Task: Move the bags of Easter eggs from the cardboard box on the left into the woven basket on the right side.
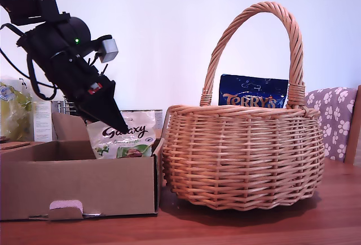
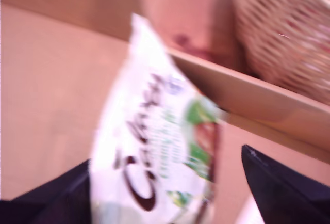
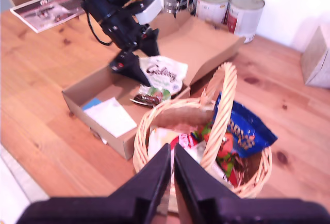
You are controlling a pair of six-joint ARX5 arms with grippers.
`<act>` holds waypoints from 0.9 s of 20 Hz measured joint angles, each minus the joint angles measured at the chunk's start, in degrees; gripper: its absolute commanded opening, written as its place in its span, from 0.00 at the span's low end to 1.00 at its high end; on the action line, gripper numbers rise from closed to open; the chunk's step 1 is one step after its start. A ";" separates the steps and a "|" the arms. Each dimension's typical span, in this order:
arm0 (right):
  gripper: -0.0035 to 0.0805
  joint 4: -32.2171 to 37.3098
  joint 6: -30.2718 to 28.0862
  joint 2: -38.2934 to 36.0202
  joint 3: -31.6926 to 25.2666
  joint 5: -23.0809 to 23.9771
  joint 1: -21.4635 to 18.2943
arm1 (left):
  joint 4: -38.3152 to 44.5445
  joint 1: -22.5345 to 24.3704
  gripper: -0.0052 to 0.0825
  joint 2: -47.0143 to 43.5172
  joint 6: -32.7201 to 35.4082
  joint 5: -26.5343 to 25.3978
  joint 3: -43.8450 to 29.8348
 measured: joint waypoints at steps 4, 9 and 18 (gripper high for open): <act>0.03 -0.28 0.00 0.00 0.00 0.00 0.00 | -4.07 -1.64 0.89 0.00 -1.40 0.50 0.00; 0.03 -0.24 -0.02 0.00 0.00 0.00 0.00 | -4.20 -4.39 0.88 0.50 -2.71 -0.28 0.00; 0.03 -0.22 -0.02 -0.02 0.00 0.00 0.00 | -3.37 -6.25 0.39 5.29 -3.82 -9.27 0.07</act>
